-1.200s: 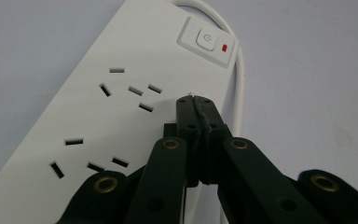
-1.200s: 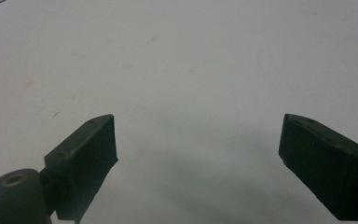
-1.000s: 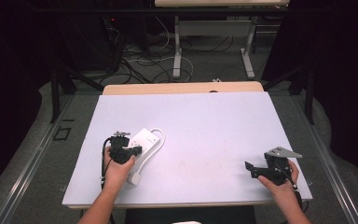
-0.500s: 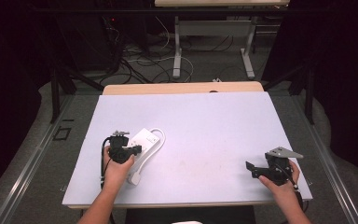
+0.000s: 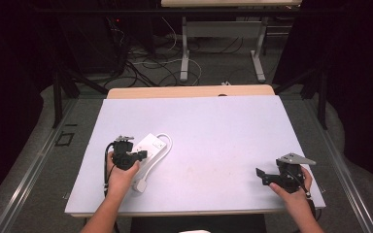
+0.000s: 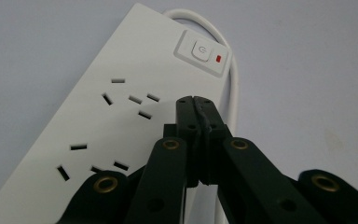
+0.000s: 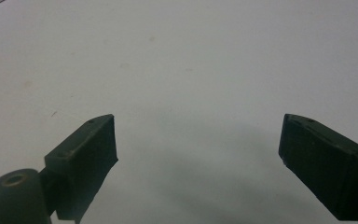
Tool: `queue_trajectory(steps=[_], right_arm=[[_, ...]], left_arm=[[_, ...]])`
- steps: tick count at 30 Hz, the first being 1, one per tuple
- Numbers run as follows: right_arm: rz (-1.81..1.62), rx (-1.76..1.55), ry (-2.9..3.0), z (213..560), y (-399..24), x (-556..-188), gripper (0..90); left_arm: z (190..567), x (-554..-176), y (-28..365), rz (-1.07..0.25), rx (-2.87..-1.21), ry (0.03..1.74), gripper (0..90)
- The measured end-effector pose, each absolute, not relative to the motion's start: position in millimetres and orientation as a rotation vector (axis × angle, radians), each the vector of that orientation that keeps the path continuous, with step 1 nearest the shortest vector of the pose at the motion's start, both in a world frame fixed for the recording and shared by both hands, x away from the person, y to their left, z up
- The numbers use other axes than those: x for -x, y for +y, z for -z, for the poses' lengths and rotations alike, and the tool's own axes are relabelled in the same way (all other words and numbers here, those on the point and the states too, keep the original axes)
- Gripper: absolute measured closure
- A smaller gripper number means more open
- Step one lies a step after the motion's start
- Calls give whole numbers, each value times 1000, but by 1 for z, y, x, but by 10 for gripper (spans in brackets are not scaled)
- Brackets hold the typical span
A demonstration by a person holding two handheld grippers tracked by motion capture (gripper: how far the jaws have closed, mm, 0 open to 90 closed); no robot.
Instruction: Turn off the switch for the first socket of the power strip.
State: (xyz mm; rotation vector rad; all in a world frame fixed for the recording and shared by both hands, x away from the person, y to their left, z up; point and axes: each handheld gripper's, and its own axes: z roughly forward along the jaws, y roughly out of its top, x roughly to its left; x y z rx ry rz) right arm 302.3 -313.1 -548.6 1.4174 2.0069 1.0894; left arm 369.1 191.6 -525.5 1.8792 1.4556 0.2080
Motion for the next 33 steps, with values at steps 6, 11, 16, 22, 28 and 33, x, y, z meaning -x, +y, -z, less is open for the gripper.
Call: queue_trajectory(steps=[6, 11, 16, 22, 28, 33], right_arm=[[-1090, -1405, 2013, 548, -312, -303, 108], [-1081, -1406, 2010, 549, -311, -304, 108], [-1083, -1410, 2008, 549, -311, -304, 108], [-1085, -1419, 2004, 549, -312, -303, 108], [-1081, -1406, 1999, 550, -312, -303, 109], [-1085, -1417, 2005, 549, -311, -303, 109]], left_arm=[[525, -367, 192, -209, -1872, 1454, 900], [522, -368, 188, -194, -1881, 1427, 858], [521, -370, 182, -225, -1903, 1403, 821], [524, -371, 183, -207, -1912, 1404, 786], [524, -370, 190, -228, -1934, 1392, 742], [518, -368, 198, -241, -1950, 1381, 684]])
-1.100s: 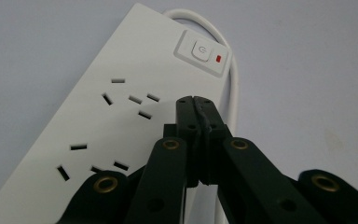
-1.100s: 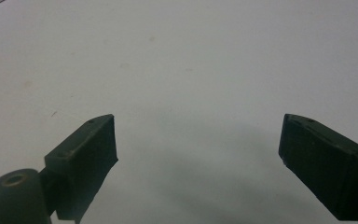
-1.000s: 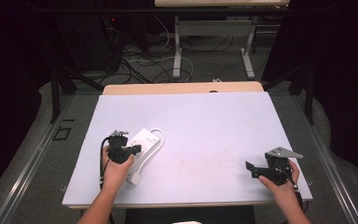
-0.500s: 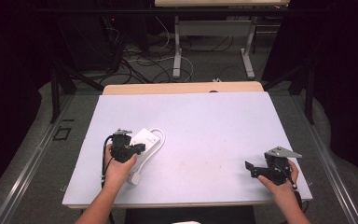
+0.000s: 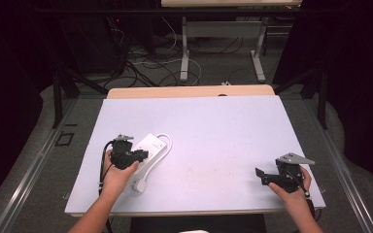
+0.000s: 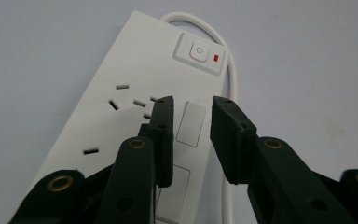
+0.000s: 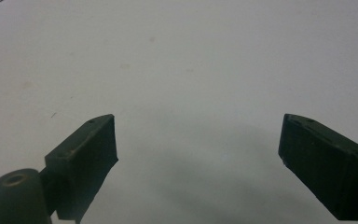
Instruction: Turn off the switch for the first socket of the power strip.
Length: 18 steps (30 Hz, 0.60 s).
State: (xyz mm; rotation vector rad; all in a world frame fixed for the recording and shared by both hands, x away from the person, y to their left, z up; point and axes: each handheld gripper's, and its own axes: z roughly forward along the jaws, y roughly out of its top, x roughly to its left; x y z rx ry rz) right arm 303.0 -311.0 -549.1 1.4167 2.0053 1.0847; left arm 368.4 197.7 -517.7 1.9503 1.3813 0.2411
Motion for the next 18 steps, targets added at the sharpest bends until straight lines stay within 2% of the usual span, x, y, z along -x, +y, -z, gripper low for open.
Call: queue_trajectory(steps=[9, 18], right_arm=[[-1086, -1419, 1996, 550, -310, -303, 109], [-1089, -1420, 1994, 549, -310, -302, 110]], left_arm=[[507, -362, 211, -280, -1949, 1354, 606], [501, -352, 229, -352, -1895, 1346, 487]])
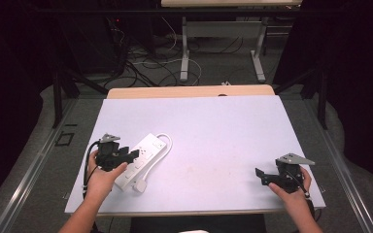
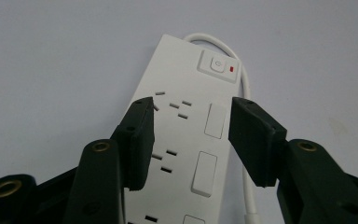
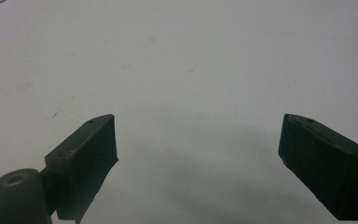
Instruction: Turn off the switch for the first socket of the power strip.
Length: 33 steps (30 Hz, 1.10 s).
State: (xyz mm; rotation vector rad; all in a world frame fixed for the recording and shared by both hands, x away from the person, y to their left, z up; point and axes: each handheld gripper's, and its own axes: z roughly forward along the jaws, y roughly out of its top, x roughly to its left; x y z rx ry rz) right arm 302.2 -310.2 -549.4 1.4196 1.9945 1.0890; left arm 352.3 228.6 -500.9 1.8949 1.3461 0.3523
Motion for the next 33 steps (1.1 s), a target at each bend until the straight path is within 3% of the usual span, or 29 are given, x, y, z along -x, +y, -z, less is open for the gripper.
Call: queue_trajectory(steps=[14, 21, 25, 33], right_arm=[[-1087, -1412, 2005, 550, -311, -302, 112], [-1089, -1423, 1999, 550, -311, -302, 111], [-1092, -1423, 2000, 550, -311, -302, 112], [-1085, -1422, 2001, 550, -310, -302, 112]], left_arm=[[498, -344, 264, -397, -1829, 1411, 359], [500, -337, 280, -454, -1791, 1434, 342], [501, -332, 289, -416, -1732, 1471, 336], [509, -326, 305, -395, -1647, 1496, 182]])
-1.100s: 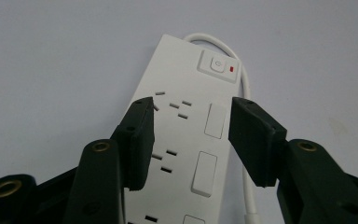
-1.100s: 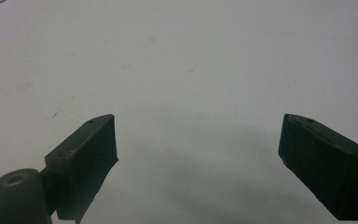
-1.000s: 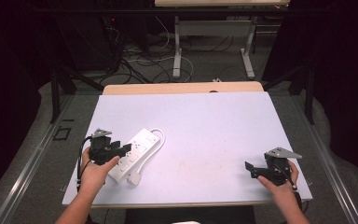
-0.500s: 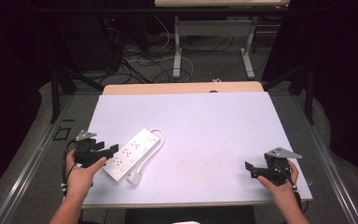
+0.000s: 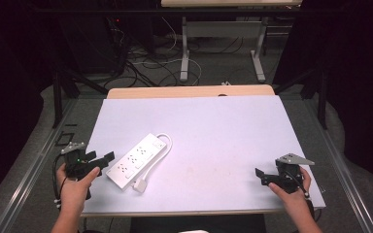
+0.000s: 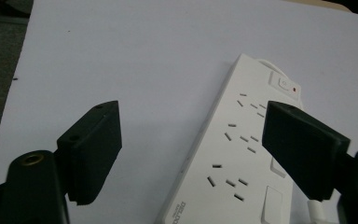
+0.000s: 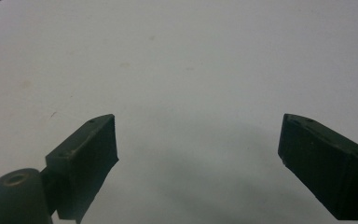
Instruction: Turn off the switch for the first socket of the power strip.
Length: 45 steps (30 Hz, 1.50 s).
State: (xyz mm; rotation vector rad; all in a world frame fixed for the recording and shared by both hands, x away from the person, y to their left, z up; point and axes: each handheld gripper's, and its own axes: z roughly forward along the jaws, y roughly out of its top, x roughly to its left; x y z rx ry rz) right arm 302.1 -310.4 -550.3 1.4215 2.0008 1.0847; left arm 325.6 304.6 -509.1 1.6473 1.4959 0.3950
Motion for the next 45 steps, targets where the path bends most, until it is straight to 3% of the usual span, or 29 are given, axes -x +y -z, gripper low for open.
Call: queue_trajectory(steps=[4, 11, 21, 45], right_arm=[[-1086, -1422, 2001, 550, -310, -302, 112], [-1087, -1421, 2002, 550, -311, -302, 112], [-1084, -1429, 1997, 551, -310, -303, 112], [-1085, -1420, 2008, 551, -313, -304, 112]], left_arm=[[511, -322, 312, -386, -1615, 1508, 146], [517, -320, 313, -385, -1595, 1506, 2], [530, -316, 319, -406, -1558, 1497, 2], [546, -316, 316, -442, -1646, 1472, 4]])
